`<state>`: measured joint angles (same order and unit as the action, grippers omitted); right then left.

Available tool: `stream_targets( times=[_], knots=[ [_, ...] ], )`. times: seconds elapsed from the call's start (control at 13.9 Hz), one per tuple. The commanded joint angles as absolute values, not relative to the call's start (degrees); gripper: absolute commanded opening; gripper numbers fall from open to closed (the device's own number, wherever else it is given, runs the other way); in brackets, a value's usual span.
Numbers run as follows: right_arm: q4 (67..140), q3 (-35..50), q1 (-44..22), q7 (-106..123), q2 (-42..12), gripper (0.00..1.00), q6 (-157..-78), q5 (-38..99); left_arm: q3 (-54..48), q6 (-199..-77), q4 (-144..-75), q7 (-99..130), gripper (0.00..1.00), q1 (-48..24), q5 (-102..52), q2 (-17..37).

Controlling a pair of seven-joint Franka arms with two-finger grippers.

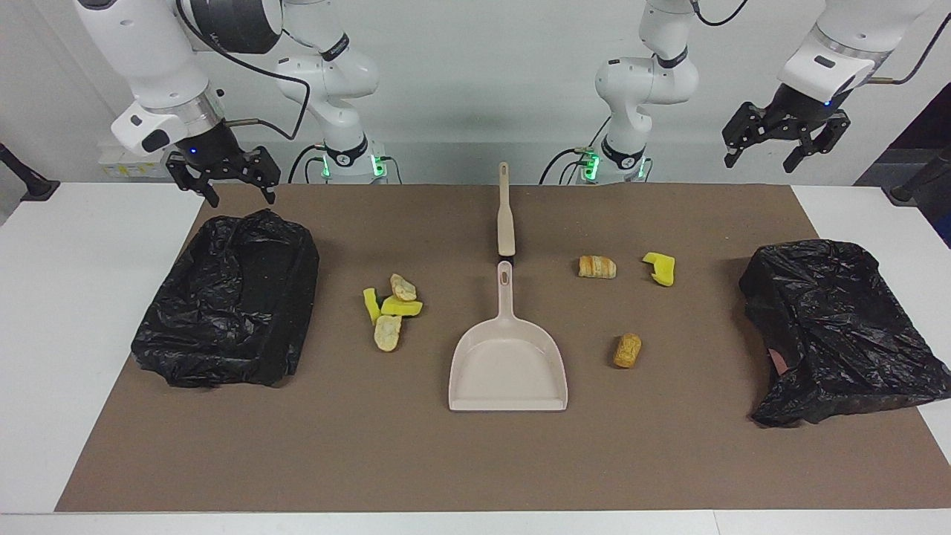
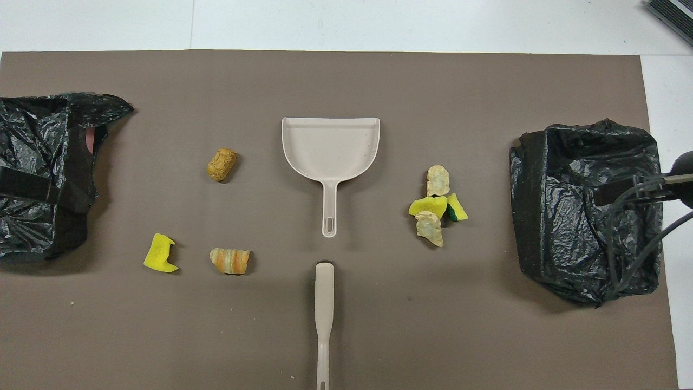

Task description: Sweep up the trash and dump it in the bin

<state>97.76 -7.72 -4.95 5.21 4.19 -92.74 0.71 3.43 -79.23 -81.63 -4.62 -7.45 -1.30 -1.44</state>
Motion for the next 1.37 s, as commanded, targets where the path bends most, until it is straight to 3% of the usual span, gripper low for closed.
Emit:
stream_targets(
  times=[0.0,0.51,0.94,1.3],
  knots=[
    [97.03,-6.86,-4.22,7.03,3.96,1.00,-92.64,0.09,4.22,-78.84,-80.95,-5.27,1.00,-8.26,-0.44,-1.58],
    [96.86,-7.03,-4.57,6.95,5.71,1.00,-92.55,-1.24,4.13,-79.10,-81.47,-4.48,1.00,-8.26,-0.62,-1.84],
    [97.12,-6.68,-4.75,7.12,6.15,1.00,-91.23,-2.02,1.77,-79.98,-87.00,-4.04,1.00,-8.79,-1.23,-5.70],
    [97.73,-6.68,-4.75,7.03,6.59,1.00,-91.41,-1.41,-5.17,-87.44,-101.57,2.79,1.00,-8.79,-1.32,-13.70]
  ],
)
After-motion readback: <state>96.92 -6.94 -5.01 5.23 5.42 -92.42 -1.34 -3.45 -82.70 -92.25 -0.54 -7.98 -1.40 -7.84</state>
